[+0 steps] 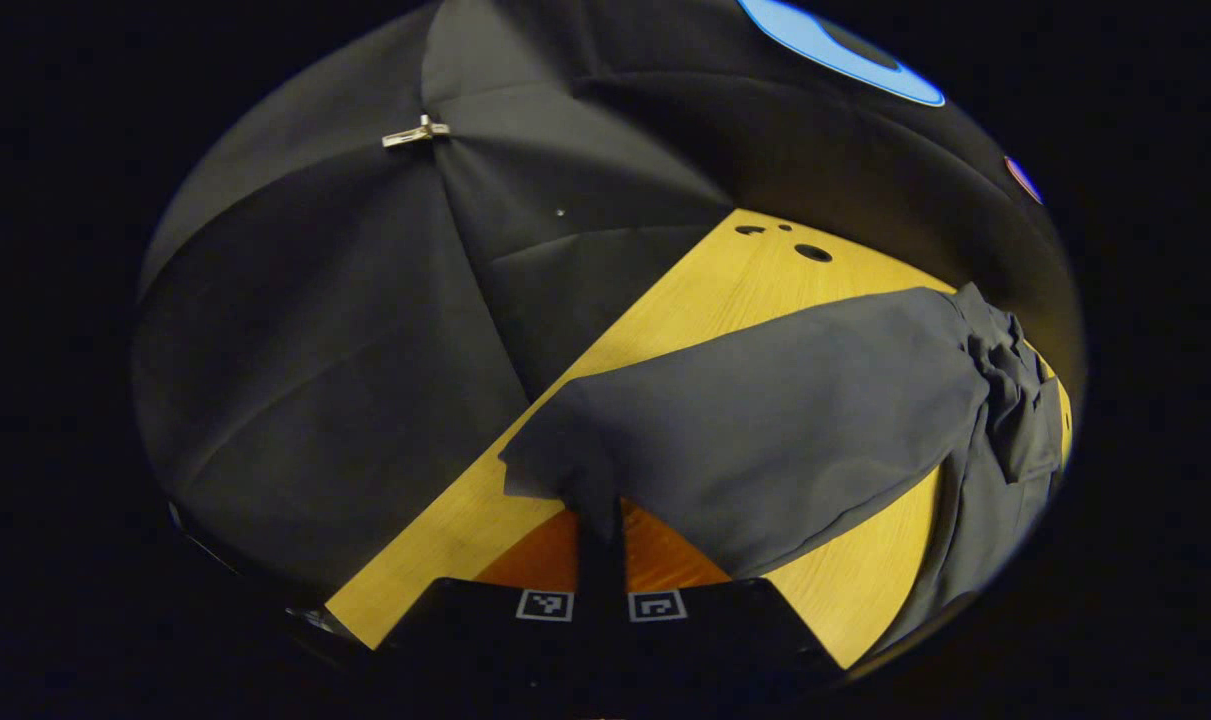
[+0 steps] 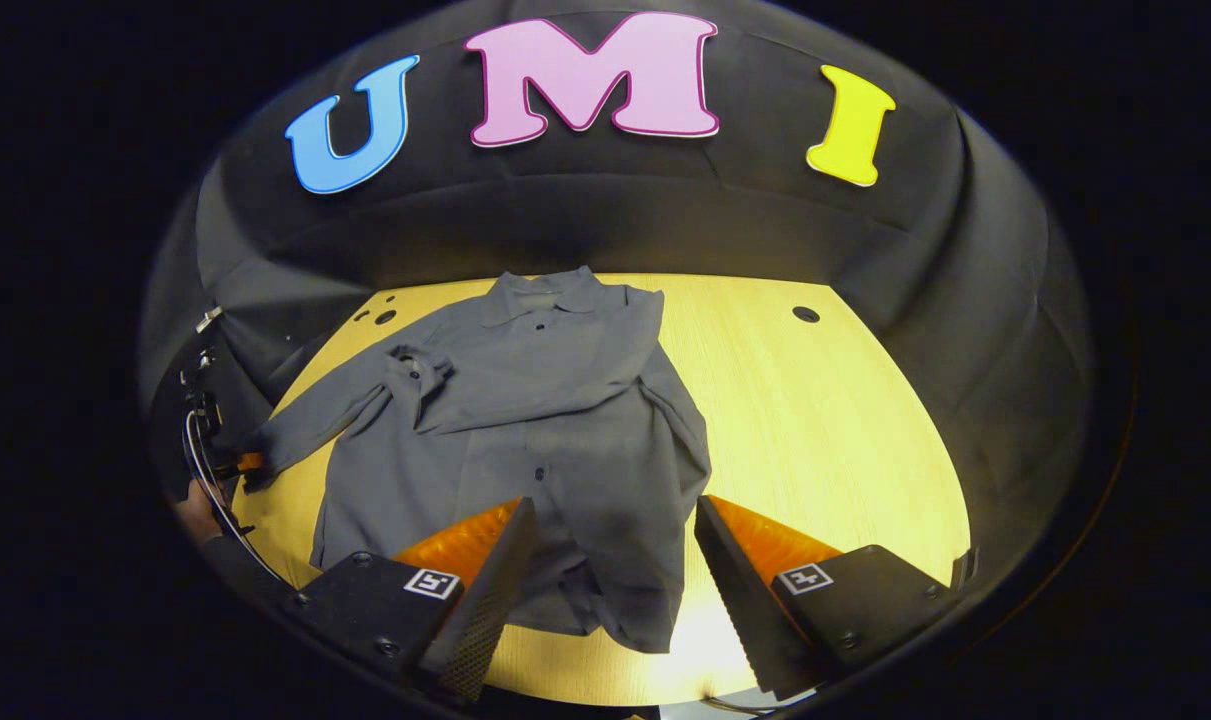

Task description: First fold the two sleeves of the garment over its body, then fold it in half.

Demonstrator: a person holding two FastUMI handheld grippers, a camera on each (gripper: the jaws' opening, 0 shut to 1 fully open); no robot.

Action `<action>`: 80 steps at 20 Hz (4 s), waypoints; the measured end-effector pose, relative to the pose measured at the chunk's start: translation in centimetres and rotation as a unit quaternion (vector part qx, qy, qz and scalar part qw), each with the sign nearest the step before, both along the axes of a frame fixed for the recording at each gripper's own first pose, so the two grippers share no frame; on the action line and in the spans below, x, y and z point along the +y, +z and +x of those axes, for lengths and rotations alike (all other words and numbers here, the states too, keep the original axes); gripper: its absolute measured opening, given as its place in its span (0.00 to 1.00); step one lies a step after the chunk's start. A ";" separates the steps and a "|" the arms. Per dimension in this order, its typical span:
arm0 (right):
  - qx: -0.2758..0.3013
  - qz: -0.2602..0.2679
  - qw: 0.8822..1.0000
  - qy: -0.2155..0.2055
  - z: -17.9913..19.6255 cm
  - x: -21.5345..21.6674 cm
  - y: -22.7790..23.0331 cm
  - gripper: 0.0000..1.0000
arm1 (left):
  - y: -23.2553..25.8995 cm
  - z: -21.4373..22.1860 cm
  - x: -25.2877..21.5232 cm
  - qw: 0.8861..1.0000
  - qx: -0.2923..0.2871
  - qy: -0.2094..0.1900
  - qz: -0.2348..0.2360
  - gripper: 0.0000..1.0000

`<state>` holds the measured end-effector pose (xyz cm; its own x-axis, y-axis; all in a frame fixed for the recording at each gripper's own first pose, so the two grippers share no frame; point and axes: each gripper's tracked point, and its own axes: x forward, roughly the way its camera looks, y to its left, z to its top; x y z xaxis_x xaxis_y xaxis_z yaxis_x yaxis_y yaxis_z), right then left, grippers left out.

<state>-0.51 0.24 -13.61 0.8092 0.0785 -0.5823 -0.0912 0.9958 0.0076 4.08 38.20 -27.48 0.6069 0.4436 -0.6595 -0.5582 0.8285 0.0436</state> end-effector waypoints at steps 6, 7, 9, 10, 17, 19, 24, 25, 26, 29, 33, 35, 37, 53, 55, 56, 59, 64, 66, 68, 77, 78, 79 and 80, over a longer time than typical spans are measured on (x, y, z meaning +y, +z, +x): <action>-0.006 0.017 1.000 -0.005 1.3 -2.1 0.0 0.98 | 7.2 3.0 -3.3 0.998 -0.068 -0.015 0.004 0.05; -0.006 0.017 1.000 -0.007 1.3 -2.6 -0.1 0.98 | 8.8 3.9 -4.3 0.996 -0.079 -0.029 0.012 0.05; -0.006 0.024 1.000 -0.013 1.4 -3.6 -0.1 0.99 | 11.8 6.1 -7.1 0.992 -0.105 -0.064 0.008 0.05; -0.006 0.027 0.999 -0.016 1.4 -4.0 -0.3 0.99 | 13.3 7.4 -8.7 0.990 -0.119 -0.079 0.004 0.05; 0.001 0.059 0.997 -0.057 1.1 -7.9 -1.4 0.99 | 19.8 14.2 -20.6 0.970 -0.165 -0.177 -0.019 0.05; 0.001 0.061 0.996 -0.067 1.1 -9.0 -1.5 0.99 | 21.1 16.0 -24.9 0.962 -0.174 -0.211 -0.024 0.05; 0.004 0.059 0.995 -0.077 0.3 -11.4 -2.0 0.99 | 21.3 19.1 -35.3 0.939 -0.173 -0.290 -0.065 0.05; 0.005 0.062 0.995 -0.078 0.1 -11.6 -2.1 0.99 | 21.0 19.3 -36.9 0.935 -0.170 -0.303 -0.071 0.05; 0.006 0.066 0.995 -0.080 0.0 -11.8 -2.2 0.99 | 20.6 19.7 -38.7 0.931 -0.165 -0.316 -0.077 0.05; 0.011 0.074 0.993 -0.090 -0.4 -12.6 -2.8 0.99 | 19.1 20.4 -43.6 0.920 -0.147 -0.354 -0.087 0.05; 0.020 0.081 0.992 -0.098 -1.3 -13.3 -3.5 0.99 | 16.6 21.0 -49.1 0.910 -0.121 -0.383 -0.101 0.05; 0.022 0.082 0.991 -0.099 -1.5 -13.4 -3.8 0.99 | 15.1 21.7 -51.5 0.907 -0.108 -0.393 -0.107 0.05; 0.025 0.083 0.991 -0.099 -1.7 -13.5 -3.9 0.99 | 14.0 22.1 -53.2 0.906 -0.094 -0.398 -0.110 0.05; 0.054 0.095 0.990 -0.087 -2.3 -12.5 -5.5 0.99 | 9.6 20.9 -57.6 0.901 -0.048 -0.409 -0.136 0.80; 0.056 0.099 0.990 -0.082 -1.8 -11.7 -5.5 0.99 | 10.1 20.0 -55.4 0.902 -0.053 -0.411 -0.120 0.87; 0.058 0.103 0.990 -0.076 -1.6 -11.2 -5.5 0.99 | 10.2 19.3 -53.9 0.903 -0.055 -0.413 -0.103 0.95; 0.092 0.155 0.982 -0.048 -1.3 -8.0 -6.3 0.99 | 9.5 15.7 -48.6 0.903 -0.039 -0.424 -0.063 0.95; 0.136 0.167 0.976 -0.022 -1.0 -4.4 -8.1 0.99 | 6.7 8.1 -40.1 0.919 0.004 -0.392 -0.048 0.95; 0.155 0.159 0.975 -0.009 -1.2 -3.5 -9.2 0.99 | 5.3 5.4 -37.1 0.930 0.019 -0.363 -0.051 0.95; 0.174 0.148 0.974 -0.002 -1.1 -2.3 -10.3 0.99 | 4.2 2.8 -34.7 0.937 0.031 -0.343 -0.049 0.95; 0.225 0.110 0.968 0.017 -2.0 -0.7 -13.3 0.99 | -1.8 -5.7 -28.5 0.955 0.091 -0.279 -0.047 0.95; 0.229 0.105 0.968 0.019 -2.2 -0.6 -13.5 0.99 | -2.1 -6.0 -28.2 0.957 0.091 -0.272 -0.048 0.95; 0.233 0.099 0.967 0.021 -2.4 -0.6 -13.8 0.99 | -2.4 -6.2 -28.1 0.958 0.091 -0.266 -0.050 0.96; 0.237 0.094 0.967 0.024 -2.6 -0.4 -14.1 0.99 | -2.6 -6.2 -28.1 0.960 0.090 -0.261 -0.055 0.95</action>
